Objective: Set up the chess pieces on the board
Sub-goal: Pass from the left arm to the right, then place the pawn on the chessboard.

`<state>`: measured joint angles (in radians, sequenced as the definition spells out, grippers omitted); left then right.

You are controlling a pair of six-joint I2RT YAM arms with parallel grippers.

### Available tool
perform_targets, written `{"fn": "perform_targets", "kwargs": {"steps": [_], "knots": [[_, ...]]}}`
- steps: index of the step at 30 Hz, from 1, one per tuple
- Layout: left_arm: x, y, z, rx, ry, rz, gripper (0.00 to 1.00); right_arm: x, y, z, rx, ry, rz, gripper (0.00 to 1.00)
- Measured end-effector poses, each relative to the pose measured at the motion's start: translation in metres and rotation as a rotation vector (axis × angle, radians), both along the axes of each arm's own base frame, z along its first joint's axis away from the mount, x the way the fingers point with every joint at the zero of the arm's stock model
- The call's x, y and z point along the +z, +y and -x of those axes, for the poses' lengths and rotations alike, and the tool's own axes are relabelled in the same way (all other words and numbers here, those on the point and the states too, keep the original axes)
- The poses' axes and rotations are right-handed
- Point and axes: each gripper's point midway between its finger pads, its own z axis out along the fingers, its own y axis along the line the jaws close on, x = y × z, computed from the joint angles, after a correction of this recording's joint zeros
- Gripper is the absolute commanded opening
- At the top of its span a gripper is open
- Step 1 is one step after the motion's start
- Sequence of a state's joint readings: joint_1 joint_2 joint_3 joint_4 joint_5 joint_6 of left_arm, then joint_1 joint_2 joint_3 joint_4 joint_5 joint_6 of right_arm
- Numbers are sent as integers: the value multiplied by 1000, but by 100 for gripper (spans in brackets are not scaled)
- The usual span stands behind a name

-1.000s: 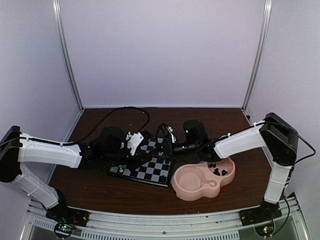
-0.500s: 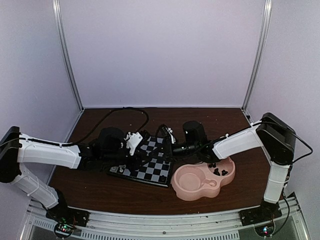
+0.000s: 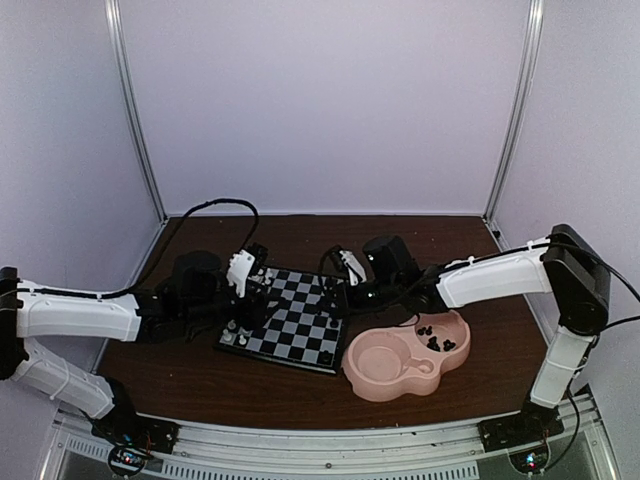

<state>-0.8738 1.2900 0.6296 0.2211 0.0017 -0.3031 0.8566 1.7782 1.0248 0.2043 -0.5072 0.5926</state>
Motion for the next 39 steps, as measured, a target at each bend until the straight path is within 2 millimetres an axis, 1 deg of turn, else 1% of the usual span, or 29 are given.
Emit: {"fn": "perform_targets", "kwargs": {"steps": [3, 8, 10, 12, 17, 18, 21, 22, 25, 27, 35, 37, 39], "knots": [[4, 14, -9, 87, -7, 5, 51, -5, -1, -5, -33, -71, 117, 0], [18, 35, -21, 224, -47, 27, 51, -1, 19, 2, -20, -218, 262, 0], [23, 43, -23, 265, -62, 35, 51, -5, 26, 5, -8, -254, 308, 0], [21, 51, -24, 301, -67, 33, 51, -16, 31, 6, 2, -276, 362, 0], [18, 56, -25, 327, -67, 29, 51, -51, 32, 2, 15, -296, 499, 1], [18, 56, -25, 330, -67, 29, 51, -58, 31, 1, 17, -297, 527, 2], [17, 58, -26, 337, -66, 27, 52, -73, 26, 2, 25, -299, 585, 5], [17, 58, -26, 339, -66, 28, 52, -74, 26, 2, 26, -305, 592, 7], [17, 58, -26, 339, -65, 27, 52, -69, 29, 2, 30, -323, 598, 19], [17, 58, -26, 339, -65, 27, 53, -68, 31, 3, 33, -331, 600, 23], [16, 57, -25, 331, -62, 28, 53, -68, 30, 5, 38, -341, 606, 24], [16, 55, -24, 320, -59, 27, 51, -67, 27, 7, 38, -344, 605, 24], [13, 52, -22, 296, -52, 19, 49, -62, 20, 10, 35, -353, 600, 24]]}}
